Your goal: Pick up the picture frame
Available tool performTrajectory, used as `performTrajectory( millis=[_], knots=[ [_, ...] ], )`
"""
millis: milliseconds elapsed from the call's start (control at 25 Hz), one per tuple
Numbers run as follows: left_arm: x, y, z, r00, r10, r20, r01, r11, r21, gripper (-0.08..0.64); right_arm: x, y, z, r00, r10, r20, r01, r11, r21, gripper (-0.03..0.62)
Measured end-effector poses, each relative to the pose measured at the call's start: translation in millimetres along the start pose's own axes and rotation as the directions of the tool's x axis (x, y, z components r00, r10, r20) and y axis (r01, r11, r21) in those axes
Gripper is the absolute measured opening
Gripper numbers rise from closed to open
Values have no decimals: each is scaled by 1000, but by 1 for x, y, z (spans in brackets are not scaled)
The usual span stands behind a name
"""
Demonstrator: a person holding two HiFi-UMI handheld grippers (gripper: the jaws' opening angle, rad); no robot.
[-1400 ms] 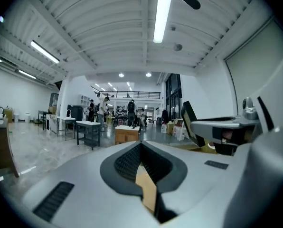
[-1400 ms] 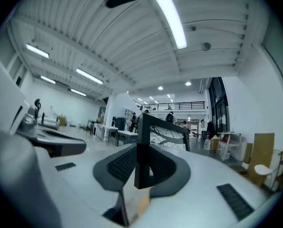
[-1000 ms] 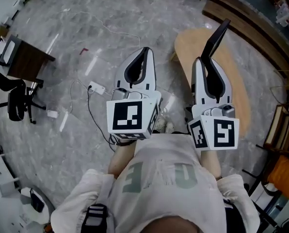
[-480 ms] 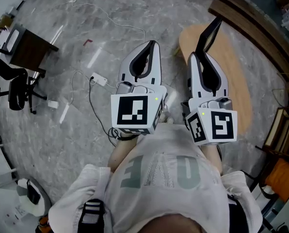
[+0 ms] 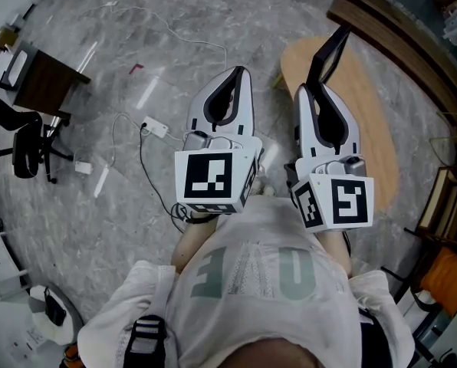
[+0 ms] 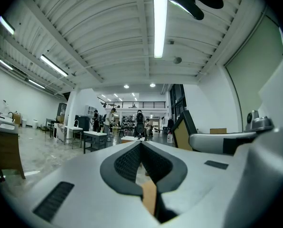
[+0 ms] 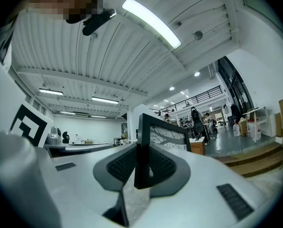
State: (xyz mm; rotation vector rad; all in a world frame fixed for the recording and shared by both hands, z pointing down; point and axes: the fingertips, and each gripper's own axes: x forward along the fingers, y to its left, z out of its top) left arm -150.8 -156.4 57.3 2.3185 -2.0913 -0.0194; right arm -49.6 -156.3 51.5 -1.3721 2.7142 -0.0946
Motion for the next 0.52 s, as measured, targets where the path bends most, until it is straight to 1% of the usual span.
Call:
performTrajectory(
  millis=[520],
  knots=[
    [6, -8, -2, 1000, -1, -5, 1, 1000, 0, -2, -2, -11, 0, 1000, -2, 0, 2, 1000, 3, 84]
  ],
)
